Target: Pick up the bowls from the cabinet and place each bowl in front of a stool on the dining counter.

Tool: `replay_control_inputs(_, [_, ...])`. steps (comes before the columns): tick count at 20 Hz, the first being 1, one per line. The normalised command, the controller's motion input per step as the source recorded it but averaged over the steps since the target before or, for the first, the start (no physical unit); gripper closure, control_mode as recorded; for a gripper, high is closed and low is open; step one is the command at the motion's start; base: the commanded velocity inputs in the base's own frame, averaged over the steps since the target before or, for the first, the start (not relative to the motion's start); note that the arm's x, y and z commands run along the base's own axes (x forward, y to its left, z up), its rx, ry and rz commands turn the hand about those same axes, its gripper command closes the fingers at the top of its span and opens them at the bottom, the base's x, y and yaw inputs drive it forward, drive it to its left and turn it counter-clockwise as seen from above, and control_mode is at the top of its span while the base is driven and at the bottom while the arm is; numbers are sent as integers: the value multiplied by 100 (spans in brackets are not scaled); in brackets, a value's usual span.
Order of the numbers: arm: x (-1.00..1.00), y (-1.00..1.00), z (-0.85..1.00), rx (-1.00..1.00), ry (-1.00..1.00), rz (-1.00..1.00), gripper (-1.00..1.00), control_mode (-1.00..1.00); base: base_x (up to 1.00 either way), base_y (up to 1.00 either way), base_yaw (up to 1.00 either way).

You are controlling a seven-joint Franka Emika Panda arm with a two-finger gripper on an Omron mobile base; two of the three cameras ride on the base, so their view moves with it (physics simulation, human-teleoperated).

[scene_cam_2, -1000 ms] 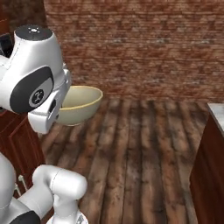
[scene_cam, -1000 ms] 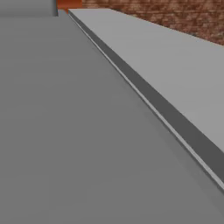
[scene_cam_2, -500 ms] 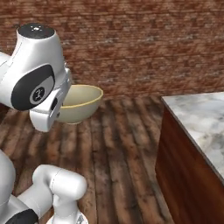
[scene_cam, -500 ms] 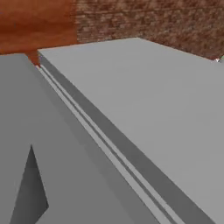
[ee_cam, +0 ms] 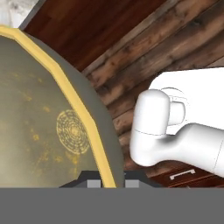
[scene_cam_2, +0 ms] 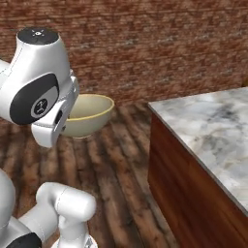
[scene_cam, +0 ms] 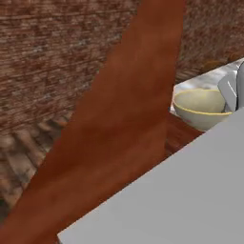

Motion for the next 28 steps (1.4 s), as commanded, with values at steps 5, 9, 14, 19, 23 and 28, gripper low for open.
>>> replay_control_inputs(5, [0,0,0,0,0,0,100,100,73,88,-56])
replay_control_inputs(9, [0,0,0,0,0,0,100,100,73,92,-57])
replay_control_inputs(14, [0,0,0,0,0,0,100,100,92,92,-55])
replay_control_inputs(19, [0,0,0,0,0,0,100,100,100,72,-53])
replay_control_inputs(23, [0,0,0,0,0,0,100,100,89,64,-53])
replay_control_inputs(28, [0,0,0,0,0,0,100,100,64,68,-60])
